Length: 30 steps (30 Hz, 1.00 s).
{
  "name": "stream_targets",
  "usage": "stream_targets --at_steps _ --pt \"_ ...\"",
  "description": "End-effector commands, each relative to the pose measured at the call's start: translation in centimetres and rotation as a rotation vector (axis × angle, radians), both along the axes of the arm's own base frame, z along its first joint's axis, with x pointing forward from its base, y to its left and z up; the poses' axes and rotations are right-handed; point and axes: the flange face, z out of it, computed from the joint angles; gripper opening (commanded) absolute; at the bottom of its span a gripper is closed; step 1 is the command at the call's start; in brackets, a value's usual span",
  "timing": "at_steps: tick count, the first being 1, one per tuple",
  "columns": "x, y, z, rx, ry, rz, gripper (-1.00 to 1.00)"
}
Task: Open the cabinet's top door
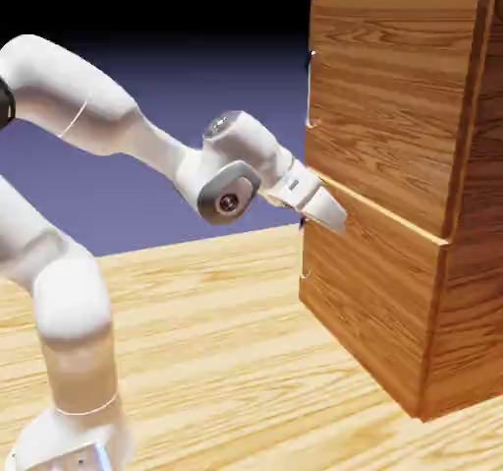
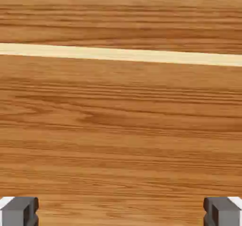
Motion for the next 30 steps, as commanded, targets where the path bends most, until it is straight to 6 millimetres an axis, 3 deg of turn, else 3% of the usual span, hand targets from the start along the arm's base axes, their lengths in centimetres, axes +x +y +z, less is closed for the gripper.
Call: stream_targets --at_steps 1,10,17,24,30 --pt "0.1 0.0 1.1 0.053 -0.028 -0.048 0.00" --pt "-0.5 1.7 10.1 0.561 -0.269 -0.402 0.00" --pt "-1.7 4.7 15.2 0.993 -0.415 -0.583 0.00" --pt "-2.6 9.0 18.2 1.442 -0.491 -0.700 0.00" --pt "-2.8 13.3 18.7 1.830 -0.486 -0.770 0.00"
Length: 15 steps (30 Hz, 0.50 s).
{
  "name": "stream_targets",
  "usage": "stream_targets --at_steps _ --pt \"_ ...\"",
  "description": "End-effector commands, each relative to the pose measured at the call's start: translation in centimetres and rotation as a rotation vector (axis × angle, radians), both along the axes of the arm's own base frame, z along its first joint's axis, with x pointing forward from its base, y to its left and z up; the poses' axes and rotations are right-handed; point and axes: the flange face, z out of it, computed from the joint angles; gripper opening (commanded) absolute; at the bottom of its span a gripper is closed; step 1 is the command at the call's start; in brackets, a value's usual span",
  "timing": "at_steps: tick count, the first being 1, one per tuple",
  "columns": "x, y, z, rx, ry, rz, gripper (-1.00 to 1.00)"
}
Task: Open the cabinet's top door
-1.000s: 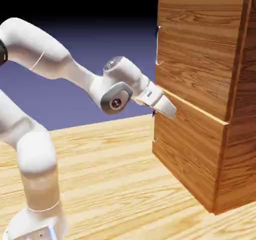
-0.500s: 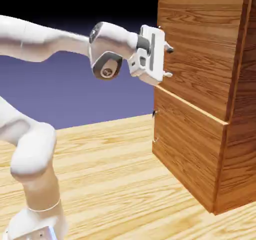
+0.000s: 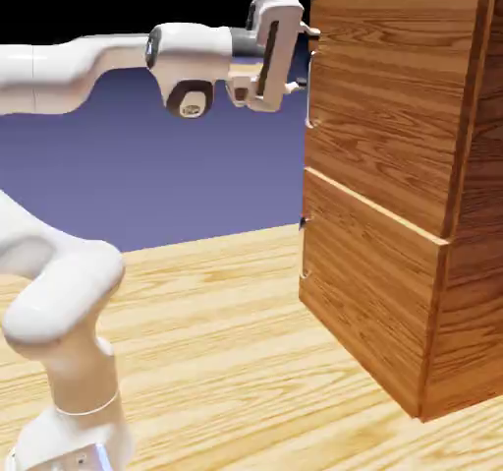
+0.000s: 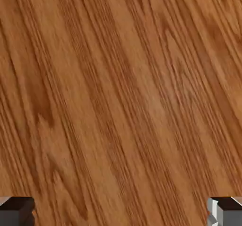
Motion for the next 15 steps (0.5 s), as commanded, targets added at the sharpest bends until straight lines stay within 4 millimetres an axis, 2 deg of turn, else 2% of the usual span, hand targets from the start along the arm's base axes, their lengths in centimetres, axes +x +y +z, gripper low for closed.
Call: stream_targets --at_steps 1,8,15 --pt "0.0 0.8 -0.1 0.062 -0.015 -0.002 0.00" --pt "1.1 6.2 -2.4 0.498 -0.089 0.000 0.00" --pt "3.2 11.2 -7.4 0.941 -0.108 -0.002 0.00"
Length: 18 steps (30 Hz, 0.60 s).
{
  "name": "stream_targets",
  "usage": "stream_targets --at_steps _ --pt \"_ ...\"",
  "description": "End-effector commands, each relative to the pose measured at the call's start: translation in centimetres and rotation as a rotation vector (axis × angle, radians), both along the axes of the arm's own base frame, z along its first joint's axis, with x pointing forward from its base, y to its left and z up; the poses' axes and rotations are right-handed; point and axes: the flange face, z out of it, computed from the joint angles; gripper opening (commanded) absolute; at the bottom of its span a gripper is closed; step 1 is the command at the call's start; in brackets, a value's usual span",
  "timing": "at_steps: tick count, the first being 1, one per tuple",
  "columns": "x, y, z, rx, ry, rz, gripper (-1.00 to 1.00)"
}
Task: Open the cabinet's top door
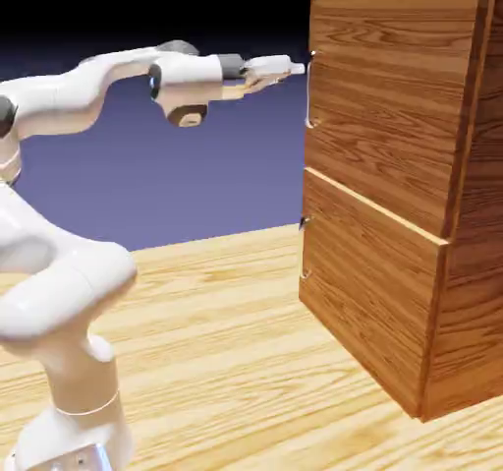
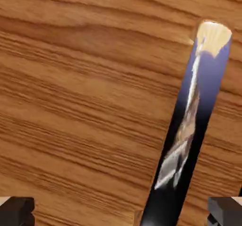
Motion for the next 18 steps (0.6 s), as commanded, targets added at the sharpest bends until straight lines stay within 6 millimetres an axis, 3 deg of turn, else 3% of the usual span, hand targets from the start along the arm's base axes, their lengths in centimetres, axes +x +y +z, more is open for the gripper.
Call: stream_targets --at_steps 1,3,8,9,10,11,18 --pt "0.4 0.6 -0.9 0.064 0.001 0.001 0.00" --pt "0.6 1.0 -1.5 0.105 0.003 0.002 0.00" --pt "5.6 0.8 -1.5 0.104 0.003 0.002 0.00" --pt "5.6 0.8 -1.5 0.104 0.003 0.002 0.00" --pt "5.6 0.8 -1.5 0.104 0.003 0.002 -1.00" --pt "5.6 0.8 -1.5 0.104 0.003 0.002 -1.00" --pt "0.3 -1.2 -1.5 0.103 0.009 0.130 -1.00"
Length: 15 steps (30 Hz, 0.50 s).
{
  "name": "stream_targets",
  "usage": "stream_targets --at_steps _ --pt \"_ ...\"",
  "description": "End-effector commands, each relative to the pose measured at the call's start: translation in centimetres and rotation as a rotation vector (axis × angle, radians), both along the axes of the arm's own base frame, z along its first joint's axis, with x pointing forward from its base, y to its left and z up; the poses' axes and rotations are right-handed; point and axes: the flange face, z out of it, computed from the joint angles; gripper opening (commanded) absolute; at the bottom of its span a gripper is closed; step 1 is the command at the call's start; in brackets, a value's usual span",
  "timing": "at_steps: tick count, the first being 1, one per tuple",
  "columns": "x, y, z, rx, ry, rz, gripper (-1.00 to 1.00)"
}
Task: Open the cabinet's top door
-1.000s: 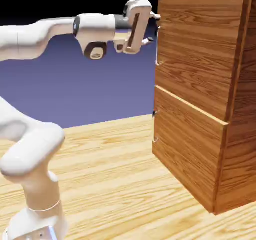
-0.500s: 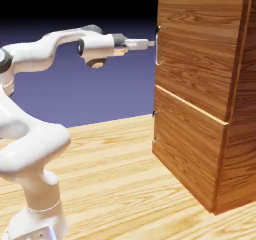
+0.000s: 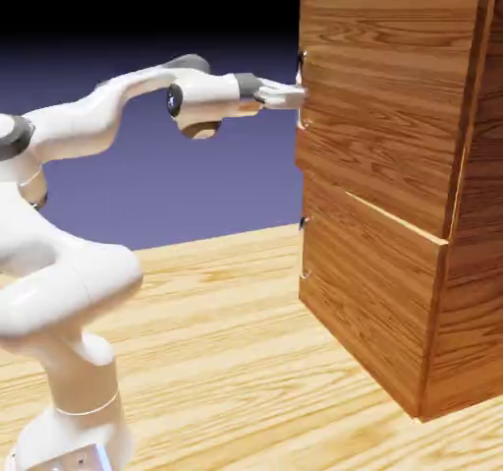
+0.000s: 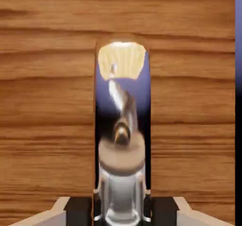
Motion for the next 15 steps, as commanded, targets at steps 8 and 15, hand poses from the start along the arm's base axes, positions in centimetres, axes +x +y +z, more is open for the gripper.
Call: stream_targets --at_steps 8,15 --pt "-6.4 -3.5 0.0 -0.001 0.000 0.165 -1.00" --pt "-11.3 -7.3 0.0 -0.001 0.000 0.306 -1.00"
